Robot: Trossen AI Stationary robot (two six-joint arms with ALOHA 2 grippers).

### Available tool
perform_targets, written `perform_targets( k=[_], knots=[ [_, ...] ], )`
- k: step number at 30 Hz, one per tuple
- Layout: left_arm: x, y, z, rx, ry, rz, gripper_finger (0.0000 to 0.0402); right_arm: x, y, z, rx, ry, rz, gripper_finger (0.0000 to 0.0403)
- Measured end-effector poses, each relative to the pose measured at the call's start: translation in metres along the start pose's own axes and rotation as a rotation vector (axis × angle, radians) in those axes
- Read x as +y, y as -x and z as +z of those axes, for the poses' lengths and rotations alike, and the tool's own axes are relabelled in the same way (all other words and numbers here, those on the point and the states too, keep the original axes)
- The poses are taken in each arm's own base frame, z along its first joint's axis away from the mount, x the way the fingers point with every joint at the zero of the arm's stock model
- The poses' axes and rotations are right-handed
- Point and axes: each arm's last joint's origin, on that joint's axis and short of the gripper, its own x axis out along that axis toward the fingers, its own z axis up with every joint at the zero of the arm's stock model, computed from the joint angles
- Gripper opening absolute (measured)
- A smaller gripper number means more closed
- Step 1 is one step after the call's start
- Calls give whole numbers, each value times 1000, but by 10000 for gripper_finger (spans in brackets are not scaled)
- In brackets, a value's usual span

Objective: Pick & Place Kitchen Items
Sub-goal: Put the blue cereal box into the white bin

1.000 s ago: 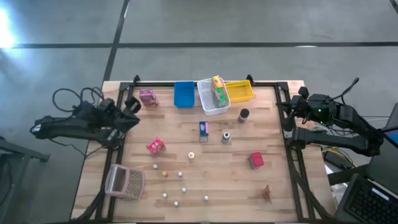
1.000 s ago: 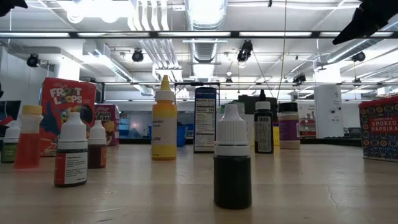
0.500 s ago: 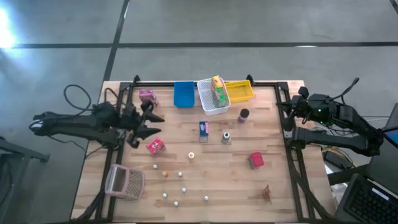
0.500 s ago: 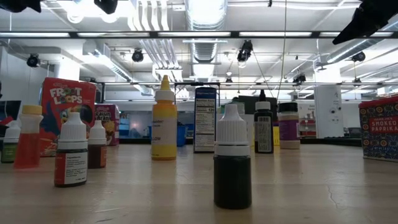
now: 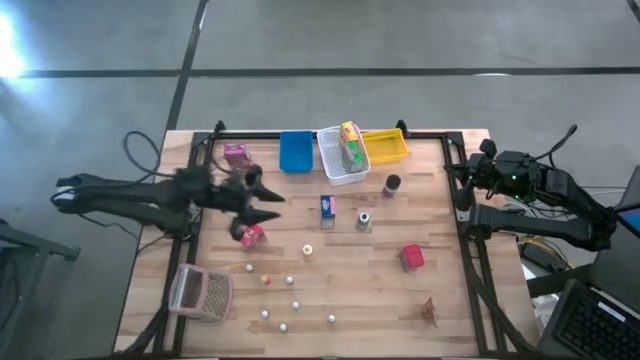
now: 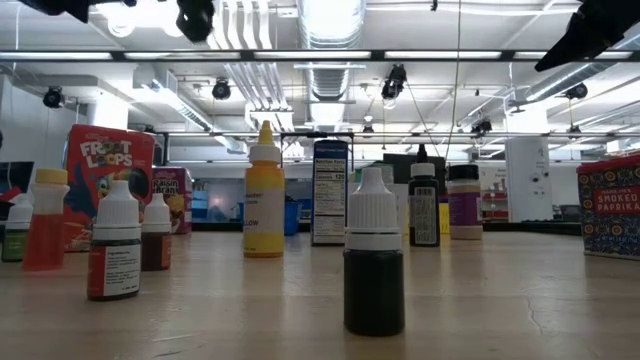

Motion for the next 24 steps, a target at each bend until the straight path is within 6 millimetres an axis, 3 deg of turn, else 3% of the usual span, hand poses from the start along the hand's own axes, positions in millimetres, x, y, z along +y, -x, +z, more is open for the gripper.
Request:
perform_targets(
  k=[12,24],
  knots=[
    [0,-34,28,73,-46,17,202,0,0,0,0,-2,0,8],
    [3,-45,21,136,-72,21,202,0,0,0,0,1,0,8]
  ],
)
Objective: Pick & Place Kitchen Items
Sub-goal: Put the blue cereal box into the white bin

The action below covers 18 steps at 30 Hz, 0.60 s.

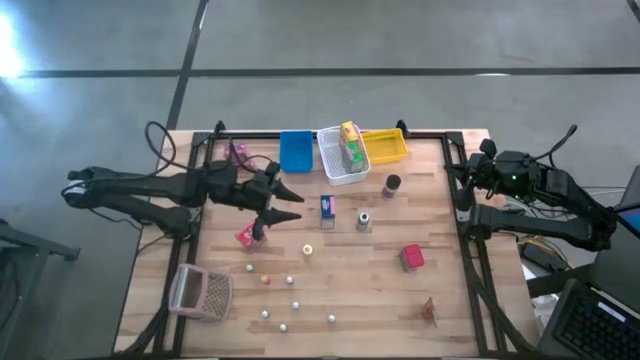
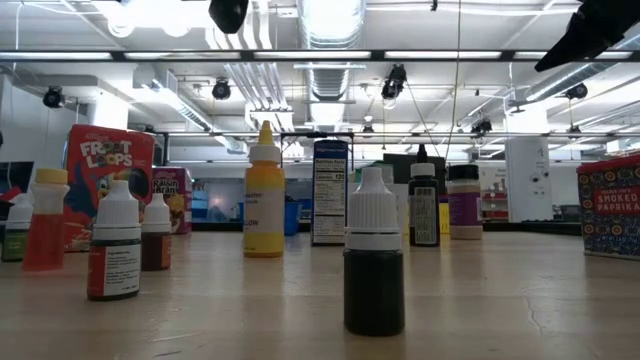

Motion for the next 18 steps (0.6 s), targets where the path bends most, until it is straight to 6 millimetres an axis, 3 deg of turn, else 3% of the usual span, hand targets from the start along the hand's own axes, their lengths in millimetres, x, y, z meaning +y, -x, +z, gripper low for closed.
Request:
perform_targets(
  k=[18],
  knots=[
    [0,2,-4,46,26,15,202,0,0,0,0,-1,0,8]
  ],
)
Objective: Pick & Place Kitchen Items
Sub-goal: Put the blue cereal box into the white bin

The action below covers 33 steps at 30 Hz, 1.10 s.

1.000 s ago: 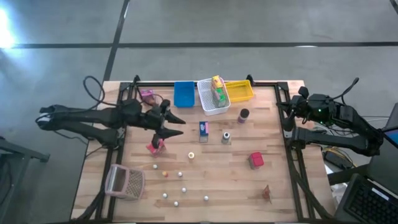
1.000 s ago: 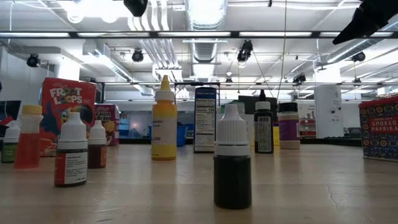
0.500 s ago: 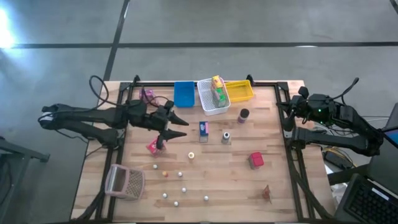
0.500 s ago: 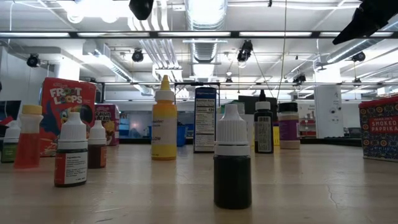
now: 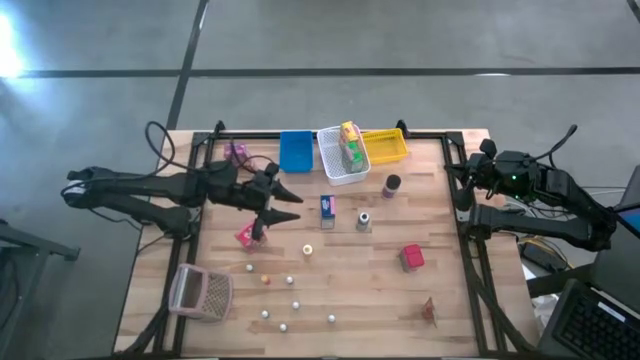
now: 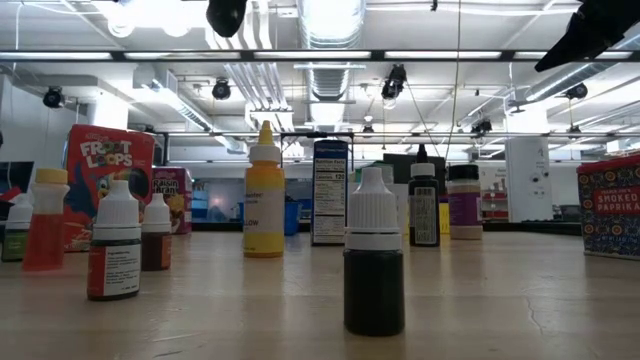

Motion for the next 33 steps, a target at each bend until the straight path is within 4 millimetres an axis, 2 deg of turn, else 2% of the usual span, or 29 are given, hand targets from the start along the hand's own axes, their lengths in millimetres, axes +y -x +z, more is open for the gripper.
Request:
perform_targets(
  k=[7,14,18,22,26,30,33],
  knots=[
    [3,1,-9,99,11,87,202,0,0,0,0,1,0,8],
    [0,6,6,167,8,94,202,0,0,0,0,-1,0,8],
    [-1,10,16,216,-60,92,202,0,0,0,0,-1,0,8],
    [-2,9,20,253,-204,77,202,0,0,0,0,-1,0,8],
    [0,-3,21,280,-300,78,202,0,0,0,0,0,0,8],
    [6,-28,20,343,-321,132,202,0,0,0,0,0,0,8],
    [12,-48,27,393,-193,267,202,0,0,0,0,1,0,8]
  ],
)
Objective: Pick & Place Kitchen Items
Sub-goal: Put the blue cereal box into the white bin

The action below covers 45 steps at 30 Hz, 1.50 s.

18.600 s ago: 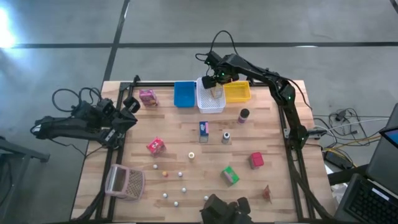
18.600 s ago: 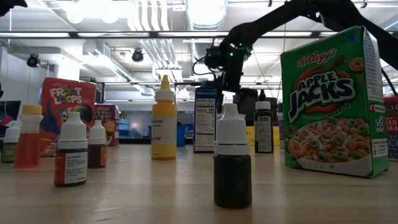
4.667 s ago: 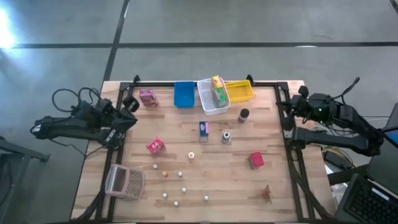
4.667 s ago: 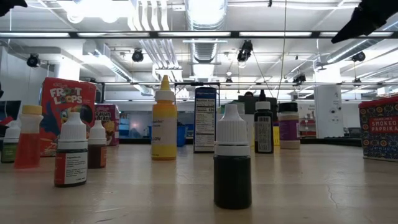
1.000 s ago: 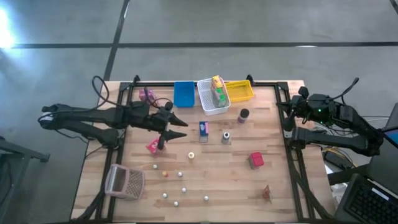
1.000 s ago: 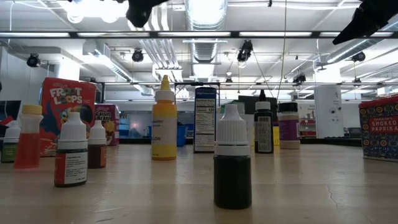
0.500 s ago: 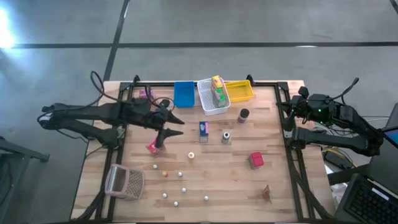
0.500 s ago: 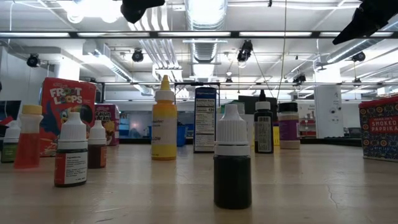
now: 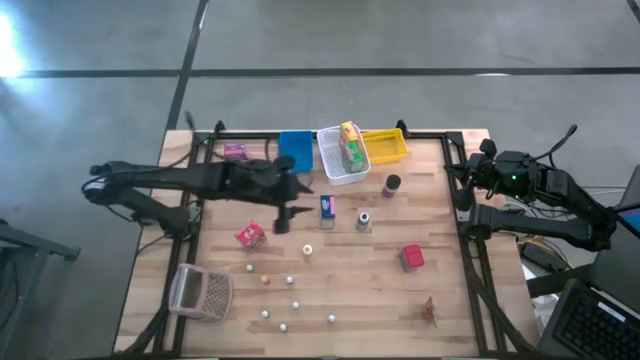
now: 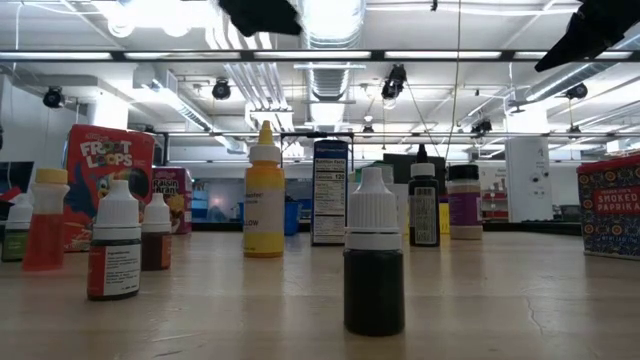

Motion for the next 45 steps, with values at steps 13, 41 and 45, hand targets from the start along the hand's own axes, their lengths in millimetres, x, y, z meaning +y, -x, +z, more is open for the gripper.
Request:
perform_targets(
  k=[13,41,45],
  knots=[
    [11,-21,60,272,537,155,202,0,0,0,0,0,0,8],
    [55,-102,24,631,996,330,294,0,0,0,0,-2,0,8],
    [55,-114,20,625,1042,347,292,0,0,0,1,-2,0,8]
  ],
)
